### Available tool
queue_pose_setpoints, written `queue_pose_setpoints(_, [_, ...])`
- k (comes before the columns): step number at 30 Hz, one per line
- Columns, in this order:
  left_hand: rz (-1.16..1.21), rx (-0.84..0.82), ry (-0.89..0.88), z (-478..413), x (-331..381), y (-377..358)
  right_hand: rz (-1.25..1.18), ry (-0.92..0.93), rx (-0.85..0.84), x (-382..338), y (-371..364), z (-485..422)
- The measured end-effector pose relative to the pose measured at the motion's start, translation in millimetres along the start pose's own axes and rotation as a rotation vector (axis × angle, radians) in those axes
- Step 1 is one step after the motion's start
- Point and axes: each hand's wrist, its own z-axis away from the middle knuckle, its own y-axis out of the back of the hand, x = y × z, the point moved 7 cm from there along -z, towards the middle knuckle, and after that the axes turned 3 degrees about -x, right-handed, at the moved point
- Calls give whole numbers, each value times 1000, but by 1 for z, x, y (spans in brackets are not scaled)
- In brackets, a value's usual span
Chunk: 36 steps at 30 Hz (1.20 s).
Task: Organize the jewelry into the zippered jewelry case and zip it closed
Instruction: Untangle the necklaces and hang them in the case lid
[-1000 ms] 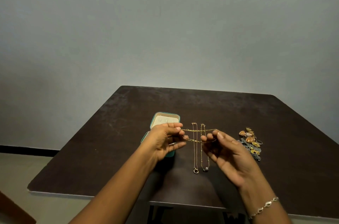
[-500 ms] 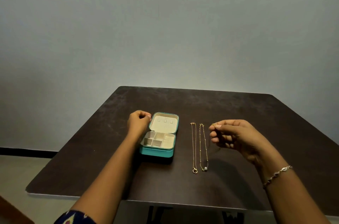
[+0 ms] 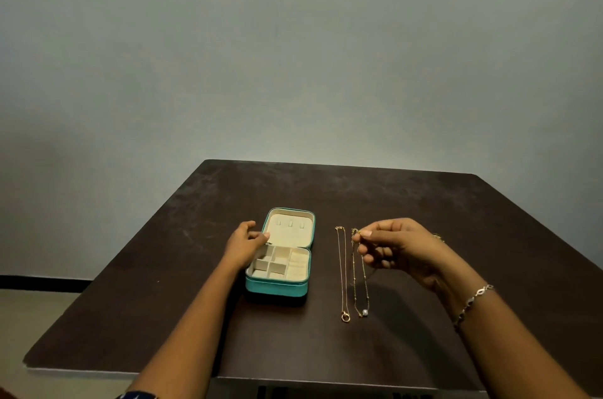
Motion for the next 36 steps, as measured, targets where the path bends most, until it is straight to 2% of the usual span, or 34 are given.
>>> queue_pose_setpoints(8, [-52,125,-41,2,-7,1,162,17,-49,-19,-12,-36])
queue_pose_setpoints(13, [-195,181,-129,13,-3,-1,244,43,-87,-32,-22,-61])
queue_pose_setpoints(18, [-351,157,-228,12,0,-7,248,72,-179,-41,-43,-85])
queue_pose_setpoints(27, [-323,132,-288,10,2,-9,321,106,-288,-46,-79,-122])
queue_pose_setpoints(33, [-298,124,-247,7,-9,-8,309,19,-360,-33,-89,-136])
queue_pose_setpoints(36, [-295,132,-263,6,-9,-8,352,21,-337,-26,-88,-144])
